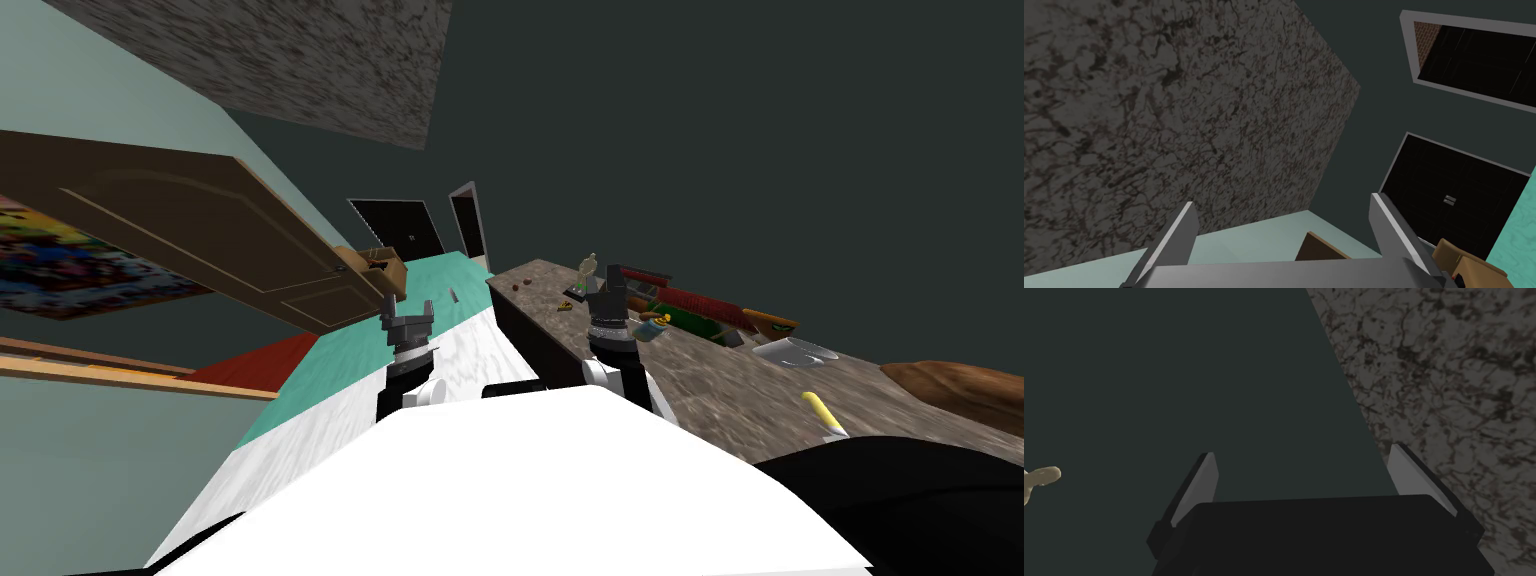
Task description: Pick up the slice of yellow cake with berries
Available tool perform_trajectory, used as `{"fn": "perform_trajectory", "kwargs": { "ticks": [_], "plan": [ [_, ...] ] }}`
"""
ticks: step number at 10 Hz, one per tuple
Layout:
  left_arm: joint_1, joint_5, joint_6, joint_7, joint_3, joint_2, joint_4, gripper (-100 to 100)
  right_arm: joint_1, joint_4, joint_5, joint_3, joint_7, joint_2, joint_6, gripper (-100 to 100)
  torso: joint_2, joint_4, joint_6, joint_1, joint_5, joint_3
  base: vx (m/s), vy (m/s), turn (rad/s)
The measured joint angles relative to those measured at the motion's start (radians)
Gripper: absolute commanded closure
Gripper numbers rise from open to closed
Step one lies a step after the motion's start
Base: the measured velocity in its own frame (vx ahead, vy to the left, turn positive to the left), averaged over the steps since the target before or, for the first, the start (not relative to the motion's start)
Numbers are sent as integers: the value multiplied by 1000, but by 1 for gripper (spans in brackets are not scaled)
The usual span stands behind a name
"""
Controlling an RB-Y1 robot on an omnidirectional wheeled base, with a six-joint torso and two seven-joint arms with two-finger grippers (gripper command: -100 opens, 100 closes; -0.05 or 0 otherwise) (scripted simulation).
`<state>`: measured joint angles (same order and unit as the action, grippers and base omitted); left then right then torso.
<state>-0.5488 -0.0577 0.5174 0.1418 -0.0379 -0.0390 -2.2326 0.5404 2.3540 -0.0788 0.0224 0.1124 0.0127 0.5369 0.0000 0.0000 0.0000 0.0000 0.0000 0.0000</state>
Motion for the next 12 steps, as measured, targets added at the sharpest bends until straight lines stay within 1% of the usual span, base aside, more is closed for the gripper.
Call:
{"fn": "perform_trajectory", "kwargs": {
  "ticks": [1,3,5,7,9,10,11,12],
  "plan": [
    [0,0,0,0,0,0,0,0,-9,-1,5,4,-3,17,-4,-100,1,0,0,1,0,0,-29,28,-30],
    [0,0,0,0,0,0,0,0,-40,-8,24,17,-16,59,-22,-100,2,0,0,2,0,1,-25,31,-42],
    [0,0,0,0,0,0,0,0,-89,-21,56,38,-41,104,-53,-100,1,0,0,2,0,1,-20,31,-59],
    [0,0,0,0,0,0,0,0,-148,-40,98,66,-79,149,-100,-100,1,0,0,1,0,0,-13,22,-47],
    [0,0,0,0,0,0,0,0,-197,-61,124,80,-105,172,-128,-100,0,0,0,1,0,0,-9,23,-63],
    [0,0,0,0,0,0,0,0,-225,-68,147,92,-127,190,-156,-100,0,0,0,1,0,0,-4,22,-33],
    [0,0,0,0,0,0,0,0,-244,-76,158,98,-141,199,-173,-100,0,0,0,1,0,0,0,24,-61],
    [0,0,0,0,0,0,0,0,-276,-96,178,109,-159,213,-191,-100,-1,0,0,1,0,0,-3,33,-90]
  ]
}}
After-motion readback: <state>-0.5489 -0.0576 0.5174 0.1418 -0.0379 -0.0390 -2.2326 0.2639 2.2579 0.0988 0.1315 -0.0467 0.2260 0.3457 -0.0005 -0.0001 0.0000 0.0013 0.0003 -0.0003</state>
